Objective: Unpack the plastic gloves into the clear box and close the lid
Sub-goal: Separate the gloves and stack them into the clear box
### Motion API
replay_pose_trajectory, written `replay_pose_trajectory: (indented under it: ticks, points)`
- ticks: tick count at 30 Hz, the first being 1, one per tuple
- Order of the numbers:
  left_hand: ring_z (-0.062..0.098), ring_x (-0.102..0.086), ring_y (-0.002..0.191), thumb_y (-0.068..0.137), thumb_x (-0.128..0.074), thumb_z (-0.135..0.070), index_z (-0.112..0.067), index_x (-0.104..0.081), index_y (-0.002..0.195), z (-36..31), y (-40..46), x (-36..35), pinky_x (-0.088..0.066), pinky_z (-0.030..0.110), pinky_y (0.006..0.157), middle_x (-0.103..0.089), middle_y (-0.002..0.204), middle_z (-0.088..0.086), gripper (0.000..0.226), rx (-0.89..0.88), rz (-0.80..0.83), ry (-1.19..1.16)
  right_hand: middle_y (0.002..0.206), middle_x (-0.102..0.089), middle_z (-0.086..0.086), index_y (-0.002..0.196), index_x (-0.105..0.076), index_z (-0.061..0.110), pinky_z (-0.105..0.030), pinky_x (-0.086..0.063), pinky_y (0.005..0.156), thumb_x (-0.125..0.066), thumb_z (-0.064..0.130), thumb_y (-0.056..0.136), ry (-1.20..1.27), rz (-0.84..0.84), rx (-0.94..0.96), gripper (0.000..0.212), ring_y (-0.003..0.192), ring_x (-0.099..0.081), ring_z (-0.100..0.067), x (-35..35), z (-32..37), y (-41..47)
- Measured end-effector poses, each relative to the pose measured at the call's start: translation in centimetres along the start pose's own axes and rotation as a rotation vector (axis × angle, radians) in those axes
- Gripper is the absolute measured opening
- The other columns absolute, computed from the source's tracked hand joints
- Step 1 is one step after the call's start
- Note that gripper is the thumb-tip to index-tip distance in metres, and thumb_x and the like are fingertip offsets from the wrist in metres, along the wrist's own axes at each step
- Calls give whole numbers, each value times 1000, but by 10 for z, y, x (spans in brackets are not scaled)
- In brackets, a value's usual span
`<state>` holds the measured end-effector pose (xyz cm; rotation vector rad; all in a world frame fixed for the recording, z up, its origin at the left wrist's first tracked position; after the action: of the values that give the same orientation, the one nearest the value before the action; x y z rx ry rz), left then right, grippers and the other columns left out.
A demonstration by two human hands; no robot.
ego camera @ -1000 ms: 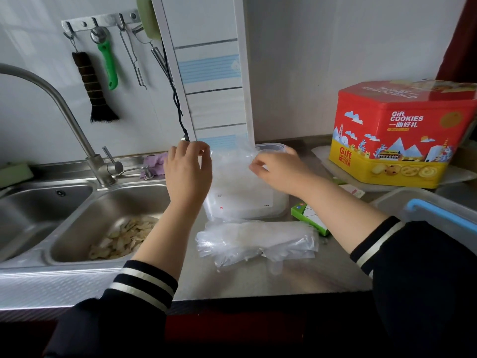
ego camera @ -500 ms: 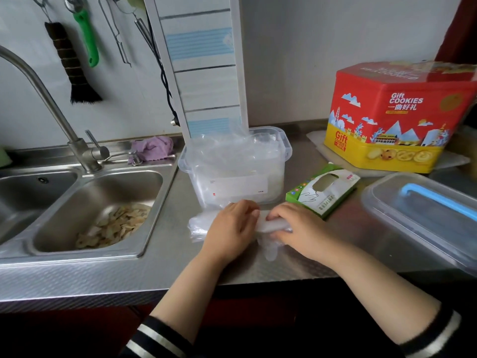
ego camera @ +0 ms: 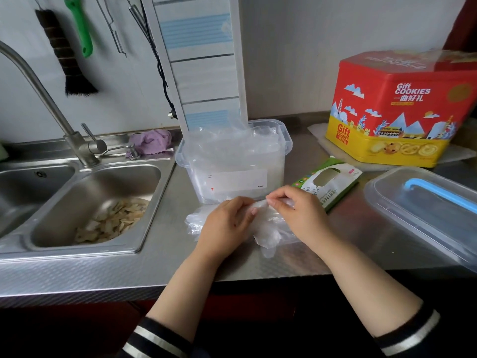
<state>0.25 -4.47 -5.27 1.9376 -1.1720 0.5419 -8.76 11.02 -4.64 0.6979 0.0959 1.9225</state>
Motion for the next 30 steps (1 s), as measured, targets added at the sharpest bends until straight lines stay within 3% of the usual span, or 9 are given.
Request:
replay_pose_trajectory:
  ticks: [5,8,14,18,20,22,26,28,30]
  points:
    - [8,-58,79,89,-66,-29,-19,-64,96,1,1,5,-43,20,70,-63,82,-18,12,55,-99,-31,84,-65,8,80,-67,14,-27,-48,69,-70,18,85,-28,-155,150,6,81,-60,-4,-5,1,3]
    - [4,-55,77,87,-69,-28,-16,-66,86,-1,2,7,-38,11,68,-61,78,-18,12,28,-173,-18,81,-62,3,77,-65,11,-29,-47,70,-62,36,84,3,-197,195,26,79,-58,-14,-3,-1,0]
    - [14,-55,74,92,-54,-35,-13,-64,76,-5,1,5,-43,28,68,-64,75,-7,29,-166,-282,18,81,-64,-1,78,-66,8,-37,-48,78,-54,43,88,19,-191,153,38,81,-60,-18,-1,-6,-3]
    - [13,-54,73,94,-51,-36,-11,-62,73,-9,4,9,-43,29,72,-61,71,-7,34,-107,-310,-53,101,-67,3,102,-65,21,-26,-47,89,-42,62,89,107,-151,135,49,100,-61,-13,3,0,-8]
    - [10,-51,71,93,-47,-42,-13,-60,71,-13,7,14,-40,22,67,-56,67,-9,39,-45,-304,-92,111,-65,4,121,-56,22,-20,-41,95,-48,72,81,102,-101,222,64,107,-58,-7,3,4,-11]
    - [7,-47,64,93,-42,-49,-10,-58,70,-17,11,21,-35,16,59,-54,63,-4,48,27,-270,-157,115,-60,10,130,-48,21,-23,-38,98,-61,67,76,-27,-87,309,72,108,-54,-5,-2,5,-13]
    - [12,-48,63,94,-31,-55,-4,-60,77,-25,23,29,-35,21,58,-60,72,9,61,50,-110,-133,103,-62,11,117,-61,14,-23,-45,88,-62,38,85,-76,-272,342,40,96,-59,-6,-5,1,-11]
    - [11,-47,61,89,-24,-65,-1,-60,82,-27,28,30,-35,25,59,-62,75,12,74,79,-45,-139,91,-69,5,99,-68,11,-17,-47,76,-58,37,88,2,-333,272,30,86,-62,-8,1,0,-10]
    - [2,-54,66,84,-26,-76,-4,-61,85,-29,30,31,-39,24,65,-66,80,5,79,106,21,-218,82,-70,6,91,-68,15,-19,-46,69,-58,37,88,63,-313,152,25,77,-62,-9,5,-2,-8]
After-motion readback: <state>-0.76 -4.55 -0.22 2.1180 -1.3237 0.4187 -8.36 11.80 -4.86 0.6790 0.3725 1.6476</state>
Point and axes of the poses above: each hand's wrist, its own y-axis towards the middle knuckle, its own x-axis out of the back of the hand, z = x × y, the point moved 2 cm from there along y, towards the middle knuckle
